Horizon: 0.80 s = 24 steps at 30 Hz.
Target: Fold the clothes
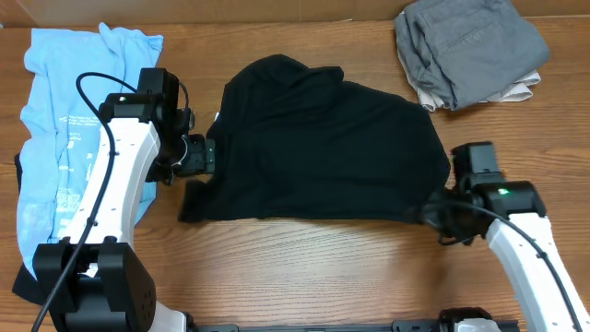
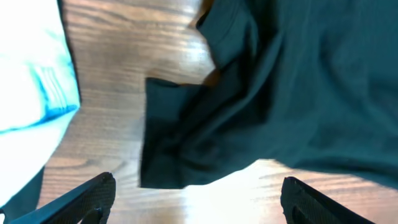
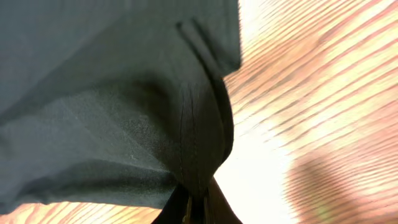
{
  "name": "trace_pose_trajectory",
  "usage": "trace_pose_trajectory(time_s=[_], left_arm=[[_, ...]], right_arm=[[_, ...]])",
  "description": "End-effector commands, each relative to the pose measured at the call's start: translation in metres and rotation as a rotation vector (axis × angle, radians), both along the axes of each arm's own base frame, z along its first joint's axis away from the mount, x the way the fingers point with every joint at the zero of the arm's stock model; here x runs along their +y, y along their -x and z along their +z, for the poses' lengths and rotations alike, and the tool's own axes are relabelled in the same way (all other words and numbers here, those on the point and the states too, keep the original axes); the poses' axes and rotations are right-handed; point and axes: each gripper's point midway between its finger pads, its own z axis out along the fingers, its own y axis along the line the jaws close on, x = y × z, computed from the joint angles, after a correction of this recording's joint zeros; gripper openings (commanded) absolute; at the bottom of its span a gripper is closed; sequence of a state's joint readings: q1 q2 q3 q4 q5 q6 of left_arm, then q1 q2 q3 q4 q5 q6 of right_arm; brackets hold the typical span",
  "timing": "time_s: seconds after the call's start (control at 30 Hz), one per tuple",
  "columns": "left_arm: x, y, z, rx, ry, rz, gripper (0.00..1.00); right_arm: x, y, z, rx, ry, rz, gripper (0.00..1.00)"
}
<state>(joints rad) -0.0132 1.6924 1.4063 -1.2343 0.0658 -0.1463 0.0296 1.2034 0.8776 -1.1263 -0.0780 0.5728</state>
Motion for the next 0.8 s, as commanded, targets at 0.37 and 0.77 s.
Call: trace_pose_trajectory(time_s=[0.37, 0.77], left_arm=[[-0.046, 0.047, -0.044, 0.128, 0.066, -0.151, 0.84], [-0.039, 0.056, -0.068, 0.133, -0.082, -0.137, 0.67]], right_arm=[[-0.035, -0.021, 0.01, -0.1, 0.003, -0.032, 0.04], [-0.035, -0.025, 0.01, -0.114, 0.005, -0.032, 0.04]])
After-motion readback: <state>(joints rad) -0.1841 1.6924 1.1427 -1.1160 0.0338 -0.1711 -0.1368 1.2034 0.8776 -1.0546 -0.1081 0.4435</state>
